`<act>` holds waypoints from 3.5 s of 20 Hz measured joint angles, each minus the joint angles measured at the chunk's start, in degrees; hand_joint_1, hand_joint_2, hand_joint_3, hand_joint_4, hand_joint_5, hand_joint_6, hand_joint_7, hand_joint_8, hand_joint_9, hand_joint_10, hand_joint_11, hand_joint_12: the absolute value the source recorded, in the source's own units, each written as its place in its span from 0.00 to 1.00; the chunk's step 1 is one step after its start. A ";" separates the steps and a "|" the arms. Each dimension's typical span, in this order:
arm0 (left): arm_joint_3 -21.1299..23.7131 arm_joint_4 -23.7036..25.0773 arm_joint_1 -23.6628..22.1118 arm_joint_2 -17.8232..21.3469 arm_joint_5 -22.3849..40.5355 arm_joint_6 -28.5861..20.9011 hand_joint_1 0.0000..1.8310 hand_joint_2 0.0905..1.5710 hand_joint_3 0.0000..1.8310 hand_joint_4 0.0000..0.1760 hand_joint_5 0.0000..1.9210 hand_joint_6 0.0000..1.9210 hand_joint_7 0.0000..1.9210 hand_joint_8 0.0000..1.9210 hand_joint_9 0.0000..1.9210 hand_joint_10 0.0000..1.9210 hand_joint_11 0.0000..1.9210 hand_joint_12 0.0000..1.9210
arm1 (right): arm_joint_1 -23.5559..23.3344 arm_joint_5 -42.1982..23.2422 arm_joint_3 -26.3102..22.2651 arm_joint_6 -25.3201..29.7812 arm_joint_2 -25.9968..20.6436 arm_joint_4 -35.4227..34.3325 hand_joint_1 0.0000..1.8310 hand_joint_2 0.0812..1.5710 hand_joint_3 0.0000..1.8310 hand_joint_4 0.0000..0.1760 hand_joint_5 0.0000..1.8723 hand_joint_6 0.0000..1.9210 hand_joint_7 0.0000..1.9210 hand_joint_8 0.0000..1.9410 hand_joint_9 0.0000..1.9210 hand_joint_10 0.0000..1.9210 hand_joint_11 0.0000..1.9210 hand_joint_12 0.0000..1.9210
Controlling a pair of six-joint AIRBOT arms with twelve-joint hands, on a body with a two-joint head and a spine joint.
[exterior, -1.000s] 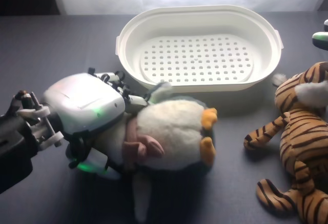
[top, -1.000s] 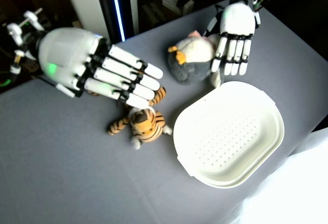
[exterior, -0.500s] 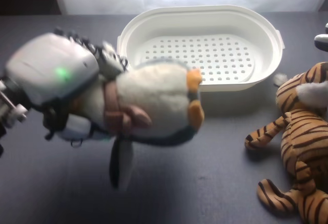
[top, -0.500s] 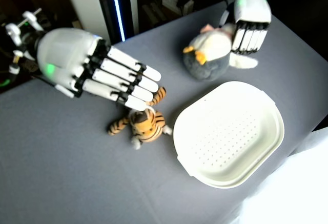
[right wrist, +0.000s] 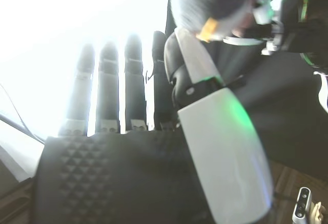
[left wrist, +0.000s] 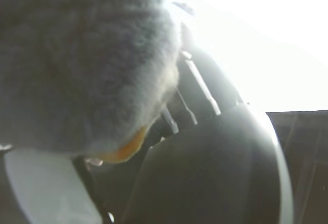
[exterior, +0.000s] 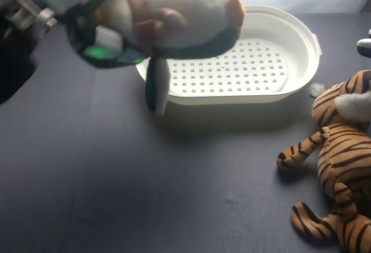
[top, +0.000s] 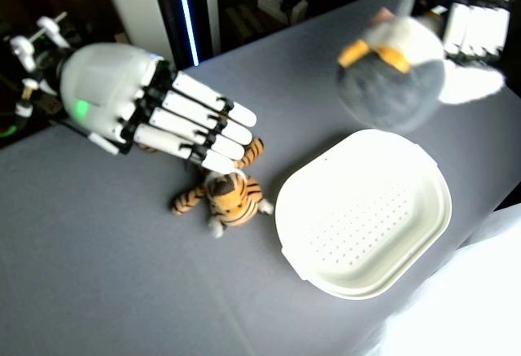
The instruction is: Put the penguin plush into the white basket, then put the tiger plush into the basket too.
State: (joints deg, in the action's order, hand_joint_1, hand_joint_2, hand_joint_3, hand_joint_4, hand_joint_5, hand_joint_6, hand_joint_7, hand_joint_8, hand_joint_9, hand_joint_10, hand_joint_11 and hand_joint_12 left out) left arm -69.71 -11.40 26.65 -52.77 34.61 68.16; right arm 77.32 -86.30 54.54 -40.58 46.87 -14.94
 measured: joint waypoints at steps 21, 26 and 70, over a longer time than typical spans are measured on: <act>4.90 -11.78 3.89 0.57 -1.46 17.73 0.47 0.54 0.00 1.00 0.00 0.00 0.00 0.00 0.02 0.00 0.00 0.34 | 4.20 -1.73 -0.83 2.91 -1.51 0.83 0.52 0.81 0.00 0.05 0.26 0.00 0.22 0.00 0.23 0.00 0.21 0.10; 12.66 -1.40 10.32 5.27 9.88 6.25 0.40 0.47 0.00 1.00 0.00 0.00 0.00 0.00 0.00 0.00 0.00 0.07 | 9.62 -2.73 -3.87 1.55 -6.34 6.21 0.43 0.67 0.00 0.99 0.13 0.00 0.14 0.00 0.17 0.00 0.20 0.05; 20.37 -1.88 32.87 10.78 44.11 -12.81 0.43 0.42 0.00 1.00 0.00 0.00 0.00 0.00 0.00 0.00 0.00 0.00 | -38.47 42.91 25.51 -1.55 18.69 14.56 0.39 0.71 0.01 0.60 0.04 0.00 0.03 0.00 0.07 0.00 0.00 0.21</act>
State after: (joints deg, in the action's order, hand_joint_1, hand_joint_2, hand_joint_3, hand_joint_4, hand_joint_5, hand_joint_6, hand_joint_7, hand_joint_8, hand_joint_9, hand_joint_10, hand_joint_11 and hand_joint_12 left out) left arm -49.34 -13.28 59.53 -42.00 78.72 55.35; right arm 38.85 -43.40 80.05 -42.13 65.56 -0.38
